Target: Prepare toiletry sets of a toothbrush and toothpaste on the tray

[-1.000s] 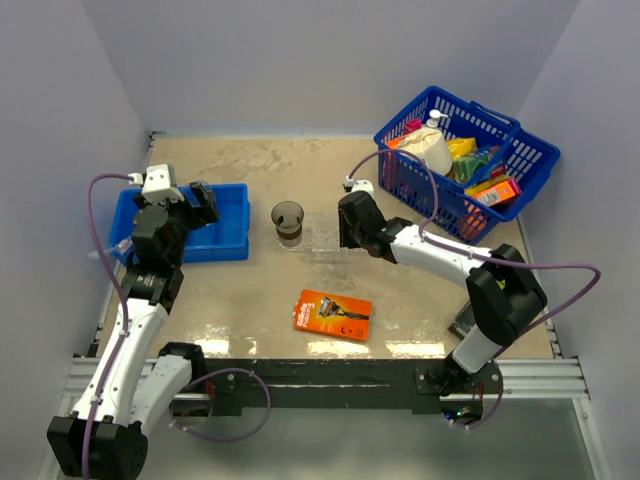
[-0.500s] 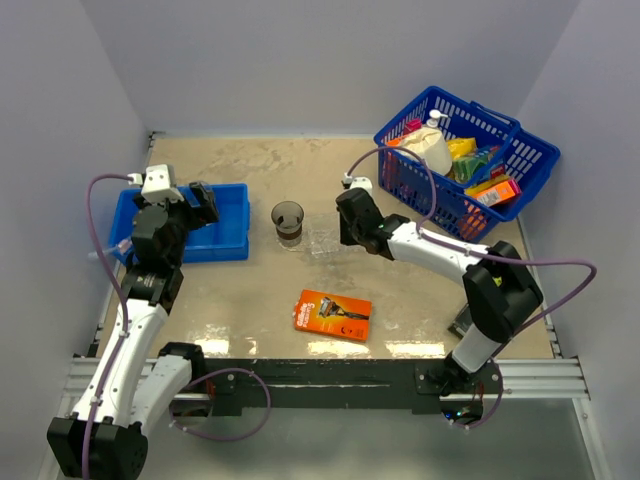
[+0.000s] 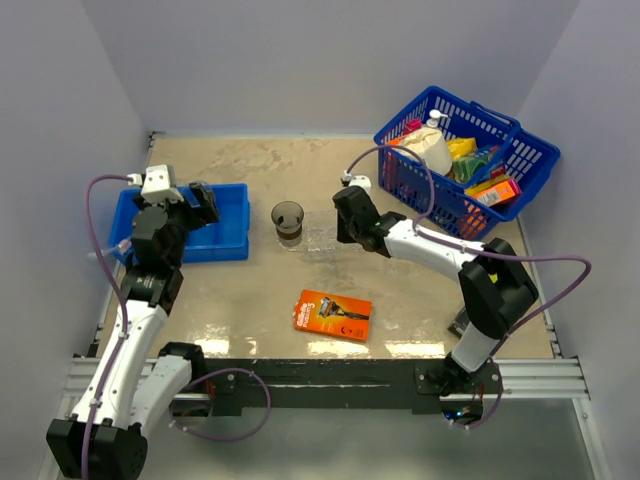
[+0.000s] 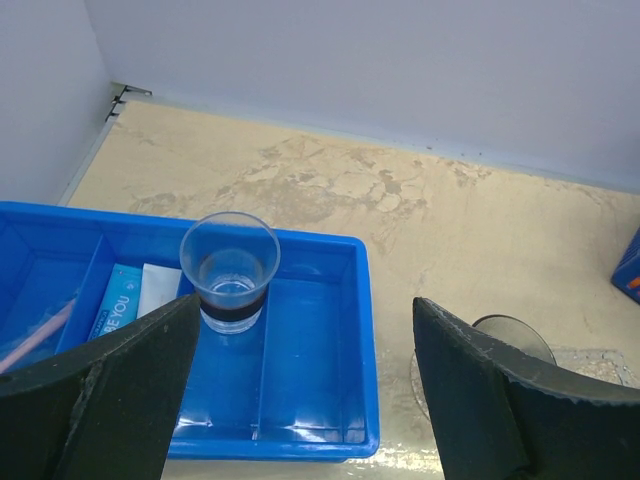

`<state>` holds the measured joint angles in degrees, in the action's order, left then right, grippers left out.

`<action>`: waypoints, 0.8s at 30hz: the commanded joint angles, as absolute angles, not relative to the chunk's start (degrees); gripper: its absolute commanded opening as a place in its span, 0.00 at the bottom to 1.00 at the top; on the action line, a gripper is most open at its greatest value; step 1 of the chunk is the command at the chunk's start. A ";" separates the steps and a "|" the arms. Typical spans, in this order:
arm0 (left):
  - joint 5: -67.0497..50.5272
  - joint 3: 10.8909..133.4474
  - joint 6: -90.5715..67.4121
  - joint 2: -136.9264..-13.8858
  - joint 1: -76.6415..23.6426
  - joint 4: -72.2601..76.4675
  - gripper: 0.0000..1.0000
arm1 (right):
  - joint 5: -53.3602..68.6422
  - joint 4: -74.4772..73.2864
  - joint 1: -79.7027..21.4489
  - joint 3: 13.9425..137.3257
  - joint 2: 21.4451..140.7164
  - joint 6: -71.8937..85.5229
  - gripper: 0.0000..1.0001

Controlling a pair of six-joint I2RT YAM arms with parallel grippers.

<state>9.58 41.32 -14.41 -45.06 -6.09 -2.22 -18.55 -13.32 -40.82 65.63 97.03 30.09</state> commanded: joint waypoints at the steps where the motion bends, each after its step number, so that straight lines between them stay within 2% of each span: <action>1: 9.84 40.52 -14.50 -44.12 -6.33 0.79 0.91 | -20.39 -12.66 -41.04 67.68 96.77 32.78 0.00; 24: 10.11 40.60 -14.41 -43.59 -8.09 0.79 0.91 | -24.43 -13.54 -41.04 68.55 98.44 37.09 0.00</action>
<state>9.61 41.32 -14.39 -44.36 -7.64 -2.22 -21.39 -13.32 -40.86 65.95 97.73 35.68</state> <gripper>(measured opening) 0.906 0.145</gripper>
